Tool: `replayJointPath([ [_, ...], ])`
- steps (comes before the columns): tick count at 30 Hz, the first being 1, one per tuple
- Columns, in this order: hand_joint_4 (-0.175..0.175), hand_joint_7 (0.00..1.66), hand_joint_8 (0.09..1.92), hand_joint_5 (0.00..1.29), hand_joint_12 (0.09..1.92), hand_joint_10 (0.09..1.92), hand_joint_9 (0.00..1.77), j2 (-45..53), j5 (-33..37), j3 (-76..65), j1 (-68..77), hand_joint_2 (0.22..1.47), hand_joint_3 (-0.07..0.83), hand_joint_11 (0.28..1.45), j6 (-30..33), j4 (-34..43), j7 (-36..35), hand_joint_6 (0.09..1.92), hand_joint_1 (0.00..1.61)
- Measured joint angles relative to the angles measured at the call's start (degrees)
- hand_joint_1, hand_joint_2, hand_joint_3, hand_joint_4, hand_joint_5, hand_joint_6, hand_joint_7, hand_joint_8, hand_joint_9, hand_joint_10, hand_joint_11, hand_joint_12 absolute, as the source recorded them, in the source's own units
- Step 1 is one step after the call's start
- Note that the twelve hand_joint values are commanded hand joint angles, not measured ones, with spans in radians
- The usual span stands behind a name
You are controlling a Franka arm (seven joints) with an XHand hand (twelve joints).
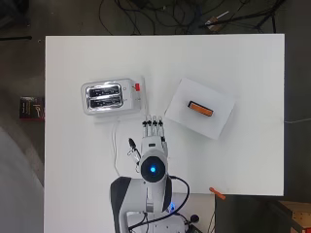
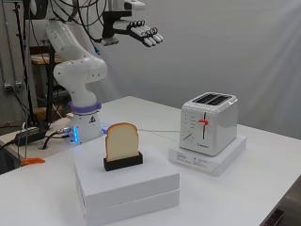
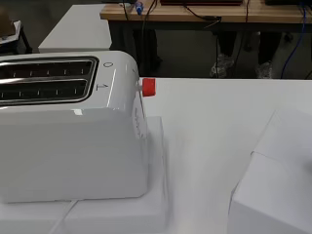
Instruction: Teleoperate dual arm-hand system to toast a bread
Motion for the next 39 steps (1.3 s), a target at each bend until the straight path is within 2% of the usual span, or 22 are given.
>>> replayJointPath([
  [4,-0.113,0.27,0.09,0.23,0.09,0.09,0.37,0.1,0.4,-1.9,0.3,1.27,0.013,0.4,-0.1,0.1,-4.9,0.09,0.08],
  [5,-0.104,0.27,0.09,0.23,0.09,0.09,0.36,1.0,0.6,-2.2,0.4,1.27,0.009,0.39,-0.8,0.9,-5.3,0.09,0.06],
  [7,-0.065,0.25,0.09,0.23,0.09,0.09,0.33,3.9,0.7,-3.2,0.4,1.25,0.001,0.38,-2.4,3.5,-5.2,0.09,0.04],
  [11,-0.017,0.34,0.09,0.28,0.09,0.09,0.47,12.0,0.3,-6.8,0.1,1.25,0.0,0.44,-5.4,10.6,-2.7,0.09,0.04],
  [17,-0.012,0.4,0.09,0.35,0.09,0.09,0.5,24.0,-1.0,-17.2,-1.2,1.24,-0.003,0.47,-6.2,16.8,-2.3,0.09,0.05],
  [22,-0.007,0.39,0.09,0.36,0.09,0.09,0.45,37.7,0.7,-23.5,-3.4,1.18,-0.018,0.44,-4.8,19.4,-9.8,0.09,0.09],
  [24,-0.007,0.39,0.09,0.37,0.09,0.09,0.45,42.0,-0.7,-26.6,-2.4,1.17,-0.016,0.43,-4.8,20.0,-11.0,0.09,0.11],
  [27,-0.008,0.4,0.09,0.38,0.09,0.09,0.46,42.8,-4.0,-36.9,6.2,1.16,-0.01,0.43,-4.8,20.2,-8.8,0.09,0.14],
  [35,-0.056,0.38,0.09,0.29,0.09,0.09,0.43,27.1,-11.6,-75.4,53.0,1.17,0.001,0.4,-3.0,19.4,-3.0,0.09,0.23],
  [39,-0.076,0.39,0.09,0.27,0.09,0.09,0.43,21.6,-14.7,-90.6,67.8,1.18,0.003,0.39,-2.0,19.1,-1.0,0.09,0.24],
])
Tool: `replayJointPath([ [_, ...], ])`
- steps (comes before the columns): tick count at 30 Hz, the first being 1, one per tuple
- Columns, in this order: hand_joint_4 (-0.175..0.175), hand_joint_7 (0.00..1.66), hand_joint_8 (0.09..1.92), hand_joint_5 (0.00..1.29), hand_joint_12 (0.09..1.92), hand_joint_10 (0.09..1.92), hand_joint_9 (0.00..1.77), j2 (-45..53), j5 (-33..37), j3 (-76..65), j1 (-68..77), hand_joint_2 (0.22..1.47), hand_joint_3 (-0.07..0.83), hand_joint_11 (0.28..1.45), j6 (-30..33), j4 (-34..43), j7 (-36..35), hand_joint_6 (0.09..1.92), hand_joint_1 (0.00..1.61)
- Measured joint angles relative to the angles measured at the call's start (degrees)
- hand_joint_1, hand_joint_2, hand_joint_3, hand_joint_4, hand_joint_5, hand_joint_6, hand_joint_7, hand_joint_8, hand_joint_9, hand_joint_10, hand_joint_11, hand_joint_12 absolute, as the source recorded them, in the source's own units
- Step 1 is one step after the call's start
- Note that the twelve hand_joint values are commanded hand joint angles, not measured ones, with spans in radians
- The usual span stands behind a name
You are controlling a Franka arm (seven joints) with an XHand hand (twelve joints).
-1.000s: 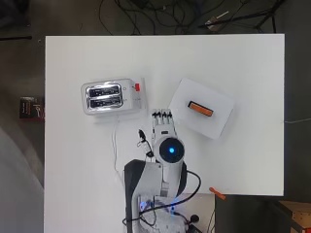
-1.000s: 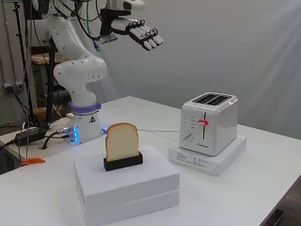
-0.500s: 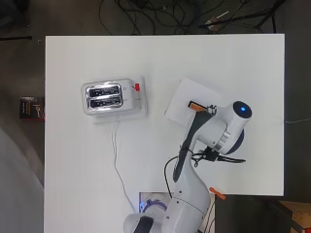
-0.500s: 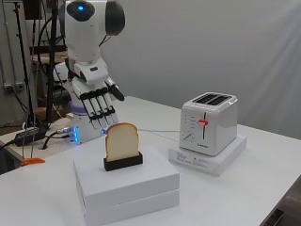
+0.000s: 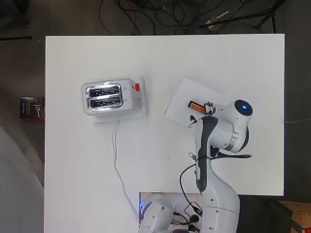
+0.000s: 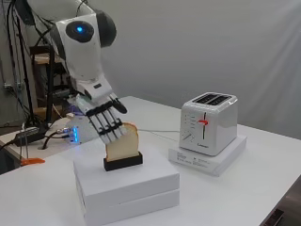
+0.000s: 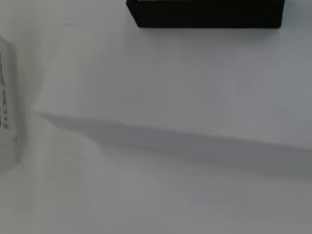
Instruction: Teleoperate dual arm-hand system to toast a bread
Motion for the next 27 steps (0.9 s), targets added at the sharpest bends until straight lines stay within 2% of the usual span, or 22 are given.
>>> replayJointPath([
  [6,-0.087,0.43,0.09,0.31,0.09,0.09,0.47,-2.3,-2.7,-4.9,4.3,1.18,0.003,0.39,0.9,-0.3,1.6,0.09,0.29],
  [8,-0.074,0.46,0.09,0.36,0.09,0.09,0.51,-2.6,-3.7,-5.3,4.7,1.15,-0.005,0.4,1.1,-0.9,2.0,0.09,0.41],
  [9,-0.051,0.49,0.09,0.4,0.09,0.09,0.53,-2.8,-4.3,-5.5,5.1,1.12,-0.005,0.4,1.2,-1.0,2.1,0.09,0.46],
  [10,-0.014,0.61,0.09,0.5,0.09,0.09,0.65,-3.0,-5.3,-5.7,5.6,1.11,-0.004,0.44,1.1,-1.1,2.4,0.09,0.5],
  [11,-0.045,0.85,0.27,0.69,0.09,0.1,0.94,-3.3,-6.6,-6.0,6.4,1.09,-0.002,0.59,0.6,-1.0,2.9,0.31,0.78],
  [12,-0.097,0.98,0.59,0.79,0.3,0.25,1.16,-4.0,-8.2,-6.5,7.7,1.1,0.001,0.67,-0.4,-0.6,3.3,0.59,1.0],
  [13,-0.134,1.04,0.77,0.79,0.45,0.32,1.25,-4.9,-9.8,-7.3,9.5,1.12,-0.001,0.69,-1.9,0.2,3.5,0.84,1.12],
  [14,-0.155,1.06,0.88,0.76,0.5,0.3,1.29,-5.8,-10.9,-8.1,11.4,1.14,-0.003,0.68,-3.3,1.0,3.8,1.03,1.18],
  [16,-0.171,1.04,1.01,0.68,0.45,0.18,1.34,-6.8,-11.2,-9.0,14.7,1.18,-0.002,0.69,-5.0,1.9,4.3,1.24,1.22],
  [19,-0.175,0.98,1.13,0.61,0.32,0.09,1.36,-7.3,-10.0,-8.1,15.1,1.22,0.0,0.71,-2.8,1.1,5.4,1.35,1.21],
  [22,-0.175,0.97,1.12,0.59,0.24,0.09,1.35,-7.7,-7.9,-6.6,10.4,1.22,0.0,0.74,-2.0,1.1,7.1,1.4,1.21],
  [23,-0.175,0.98,1.1,0.59,0.2,0.09,1.34,-7.8,-6.8,-5.3,8.8,1.22,0.0,0.75,-2.2,1.5,7.8,1.42,1.21],
  [27,-0.167,0.88,1.25,0.52,0.14,0.09,1.3,-8.5,-4.5,4.0,5.9,1.27,0.002,0.79,-2.4,6.1,8.8,1.53,1.18],
])
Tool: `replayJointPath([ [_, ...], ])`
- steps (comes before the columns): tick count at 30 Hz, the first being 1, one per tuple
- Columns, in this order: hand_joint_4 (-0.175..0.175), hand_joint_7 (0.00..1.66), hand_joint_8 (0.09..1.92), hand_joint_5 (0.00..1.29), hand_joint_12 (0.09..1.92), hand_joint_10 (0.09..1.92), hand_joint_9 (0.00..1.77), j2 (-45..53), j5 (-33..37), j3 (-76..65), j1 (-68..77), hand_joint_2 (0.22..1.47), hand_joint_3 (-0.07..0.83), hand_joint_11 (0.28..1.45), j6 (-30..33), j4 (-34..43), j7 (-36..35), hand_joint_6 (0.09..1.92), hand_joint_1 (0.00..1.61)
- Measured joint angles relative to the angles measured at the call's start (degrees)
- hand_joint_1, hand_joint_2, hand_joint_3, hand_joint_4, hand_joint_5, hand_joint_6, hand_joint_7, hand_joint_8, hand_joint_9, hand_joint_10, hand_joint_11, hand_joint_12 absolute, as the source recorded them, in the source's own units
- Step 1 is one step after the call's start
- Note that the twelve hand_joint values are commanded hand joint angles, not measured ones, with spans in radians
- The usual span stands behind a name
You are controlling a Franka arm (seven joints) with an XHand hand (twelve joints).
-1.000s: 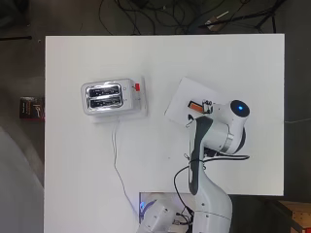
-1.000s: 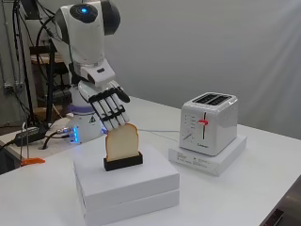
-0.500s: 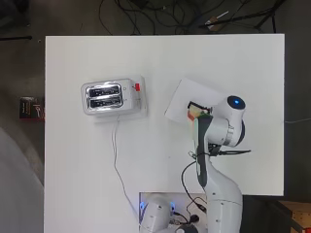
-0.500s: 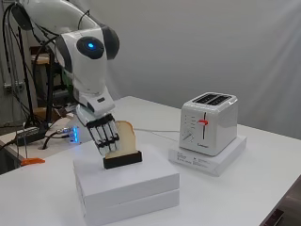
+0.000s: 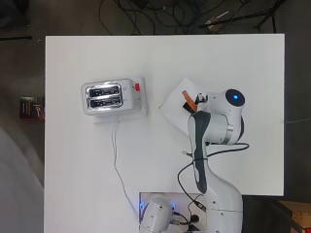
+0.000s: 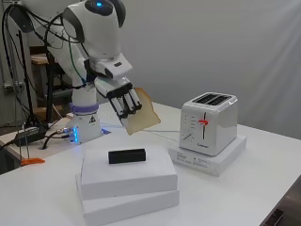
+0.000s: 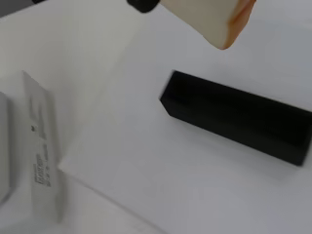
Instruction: Teleoperate dual arm-hand system to toast a bread
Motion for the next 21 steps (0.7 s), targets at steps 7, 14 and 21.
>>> replayJointPath([
  [7,-0.162,0.9,1.2,0.54,0.11,0.09,1.33,0.2,3.0,10.1,5.2,1.26,-0.003,0.81,-1.3,4.1,-3.5,1.54,1.18],
  [14,-0.172,1.02,0.99,0.64,0.09,0.09,1.36,-1.1,3.1,3.0,25.8,1.2,-0.002,0.81,-0.6,7.3,-5.5,1.4,1.22],
  [21,-0.175,1.05,0.92,0.65,0.09,0.09,1.34,-6.3,0.1,-6.6,49.1,1.19,-0.001,0.79,-2.6,15.1,-8.1,1.39,1.22],
])
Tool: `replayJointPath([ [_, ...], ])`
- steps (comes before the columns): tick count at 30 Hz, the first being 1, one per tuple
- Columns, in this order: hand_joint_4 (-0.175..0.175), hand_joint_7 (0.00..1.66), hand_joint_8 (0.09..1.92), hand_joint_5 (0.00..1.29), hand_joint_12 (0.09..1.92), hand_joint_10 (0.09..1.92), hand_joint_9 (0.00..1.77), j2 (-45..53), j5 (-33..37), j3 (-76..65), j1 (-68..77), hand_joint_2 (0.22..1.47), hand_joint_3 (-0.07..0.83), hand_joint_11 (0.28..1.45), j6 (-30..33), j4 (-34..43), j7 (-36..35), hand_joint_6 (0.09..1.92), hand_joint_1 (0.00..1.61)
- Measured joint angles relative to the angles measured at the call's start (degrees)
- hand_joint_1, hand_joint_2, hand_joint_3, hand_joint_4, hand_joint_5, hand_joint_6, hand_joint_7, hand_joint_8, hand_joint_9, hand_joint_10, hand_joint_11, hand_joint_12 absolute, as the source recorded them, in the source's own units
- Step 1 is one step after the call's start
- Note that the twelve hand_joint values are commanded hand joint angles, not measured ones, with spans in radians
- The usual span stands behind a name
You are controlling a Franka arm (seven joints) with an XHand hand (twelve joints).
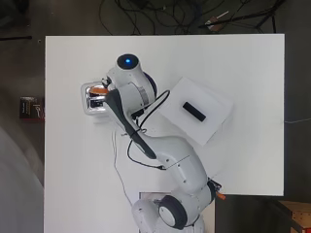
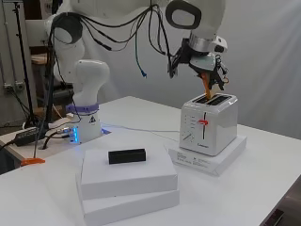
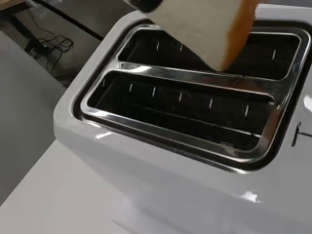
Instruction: Teleoperate dual arm-hand system to toast a bread
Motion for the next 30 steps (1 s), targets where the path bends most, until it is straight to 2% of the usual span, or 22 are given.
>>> replayJointPath([
  [3,-0.175,1.05,0.94,0.65,0.09,0.09,1.35,-2.0,-0.5,-4.3,4.4,1.19,0.001,0.79,-1.0,3.4,-1.2,1.38,1.22],
  [8,-0.175,1.04,0.97,0.63,0.09,0.09,1.37,-3.3,0.3,-6.9,5.6,1.2,0.001,0.8,-1.5,4.5,-2.8,1.39,1.22],
  [9,-0.135,0.97,0.7,0.59,0.09,0.09,1.27,-3.4,0.5,-7.0,5.8,1.22,0.002,0.76,-1.4,4.6,-3.3,1.02,1.01],
  [10,-0.124,0.73,0.41,0.41,0.09,0.09,0.97,-3.6,0.7,-7.2,6.0,1.16,-0.006,0.63,-1.5,4.6,-3.5,0.61,0.66],
  [11,-0.125,0.49,0.22,0.23,0.09,0.09,0.67,-4.0,0.7,-7.6,6.6,1.08,-0.019,0.51,-2.0,4.6,-3.2,0.33,0.38],
  [12,-0.129,0.33,0.11,0.12,0.09,0.09,0.47,-4.6,-0.1,-8.2,8.2,1.04,-0.025,0.42,-3.6,5.2,-2.6,0.16,0.21],
  [13,-0.132,0.24,0.09,0.06,0.09,0.09,0.35,-4.9,-0.7,-8.7,9.7,1.01,-0.024,0.37,-5.4,6.2,-2.0,0.09,0.12],
  [16,-0.148,0.16,0.09,0.03,0.09,0.09,0.24,-5.2,-1.5,-9.0,14.3,0.99,-0.015,0.33,-11.0,10.4,-0.7,0.09,0.04],
  [19,-0.155,0.16,0.09,0.04,0.09,0.09,0.23,-5.2,-2.1,-8.5,14.7,1.0,-0.008,0.32,-11.3,12.3,0.4,0.09,0.02],
  [23,-0.105,0.24,0.09,0.2,0.09,0.09,0.3,-6.0,-3.6,-6.1,6.3,1.04,0.0,0.33,-6.5,6.6,3.6,0.09,0.04],
  [27,-0.071,0.26,0.09,0.26,0.09,0.09,0.32,-6.2,-4.3,1.4,-11.4,1.04,0.0,0.33,0.2,-2.3,8.8,0.09,0.02],
  [30,-0.054,0.26,0.09,0.27,0.09,0.09,0.3,-4.8,-2.9,8.2,-25.6,1.03,-0.005,0.34,2.7,-4.9,7.2,0.09,0.0],
])
